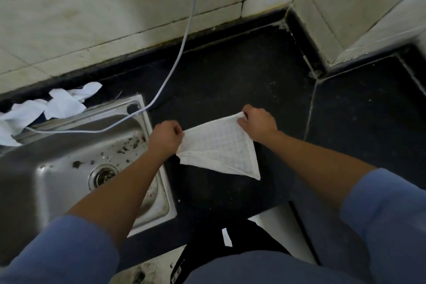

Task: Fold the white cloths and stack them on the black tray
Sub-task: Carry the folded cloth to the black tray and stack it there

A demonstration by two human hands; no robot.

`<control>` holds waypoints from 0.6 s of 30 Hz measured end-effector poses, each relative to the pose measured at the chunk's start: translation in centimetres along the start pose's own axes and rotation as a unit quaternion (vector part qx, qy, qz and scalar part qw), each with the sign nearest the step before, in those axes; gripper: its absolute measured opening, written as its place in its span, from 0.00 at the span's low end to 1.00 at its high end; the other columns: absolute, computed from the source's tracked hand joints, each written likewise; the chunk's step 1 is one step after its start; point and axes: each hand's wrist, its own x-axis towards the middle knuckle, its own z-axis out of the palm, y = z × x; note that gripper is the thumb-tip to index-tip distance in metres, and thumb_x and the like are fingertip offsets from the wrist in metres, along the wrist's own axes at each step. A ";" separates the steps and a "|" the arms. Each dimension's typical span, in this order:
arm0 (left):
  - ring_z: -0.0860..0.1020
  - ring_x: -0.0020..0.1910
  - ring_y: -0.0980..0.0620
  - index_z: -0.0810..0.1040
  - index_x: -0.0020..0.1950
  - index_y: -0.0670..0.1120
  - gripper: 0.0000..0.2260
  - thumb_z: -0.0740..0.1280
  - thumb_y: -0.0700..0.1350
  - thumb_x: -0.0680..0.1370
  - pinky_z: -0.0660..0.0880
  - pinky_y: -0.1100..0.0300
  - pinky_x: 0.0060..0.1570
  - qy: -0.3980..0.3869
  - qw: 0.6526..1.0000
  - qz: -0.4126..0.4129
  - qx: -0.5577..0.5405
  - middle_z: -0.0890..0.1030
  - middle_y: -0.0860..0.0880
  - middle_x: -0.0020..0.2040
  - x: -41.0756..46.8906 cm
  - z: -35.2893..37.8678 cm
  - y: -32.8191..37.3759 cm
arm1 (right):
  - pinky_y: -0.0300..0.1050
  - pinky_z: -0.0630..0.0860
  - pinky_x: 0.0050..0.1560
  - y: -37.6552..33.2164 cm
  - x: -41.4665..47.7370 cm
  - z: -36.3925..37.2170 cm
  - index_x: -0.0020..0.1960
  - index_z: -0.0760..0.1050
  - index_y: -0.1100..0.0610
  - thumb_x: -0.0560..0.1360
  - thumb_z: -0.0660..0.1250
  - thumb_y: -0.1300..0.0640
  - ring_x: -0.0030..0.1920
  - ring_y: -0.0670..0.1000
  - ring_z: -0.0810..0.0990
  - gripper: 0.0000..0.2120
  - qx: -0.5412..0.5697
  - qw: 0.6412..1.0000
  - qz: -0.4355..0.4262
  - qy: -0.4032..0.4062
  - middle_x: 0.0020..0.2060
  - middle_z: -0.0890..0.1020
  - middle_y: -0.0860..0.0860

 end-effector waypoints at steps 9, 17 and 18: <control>0.73 0.56 0.45 0.77 0.59 0.47 0.15 0.68 0.48 0.73 0.71 0.51 0.54 -0.042 0.965 0.231 0.118 0.76 0.46 0.56 -5.0 2.0 0.1 | 0.46 0.73 0.51 0.2 -8.2 1.3 0.61 0.73 0.49 0.74 0.67 0.44 0.59 0.49 0.73 0.19 -0.035 0.990 -0.133 -0.041 0.56 0.75 0.47; 0.76 0.39 0.46 0.78 0.34 0.48 0.09 0.76 0.43 0.59 0.73 0.55 0.37 -0.047 0.905 0.330 0.263 0.76 0.48 0.39 -8.2 3.4 -0.6 | 0.43 0.74 0.30 1.8 -12.5 3.4 0.40 0.77 0.51 0.67 0.60 0.52 0.40 0.49 0.77 0.08 -0.053 0.976 -0.210 0.023 0.38 0.77 0.47; 0.75 0.39 0.47 0.78 0.34 0.47 0.08 0.75 0.43 0.60 0.73 0.55 0.37 -0.041 0.904 0.340 0.254 0.76 0.48 0.39 -8.7 3.5 -0.7 | 0.42 0.74 0.31 1.7 -12.7 3.2 0.40 0.77 0.51 0.67 0.60 0.53 0.39 0.49 0.76 0.07 -0.053 0.973 -0.223 0.034 0.38 0.77 0.46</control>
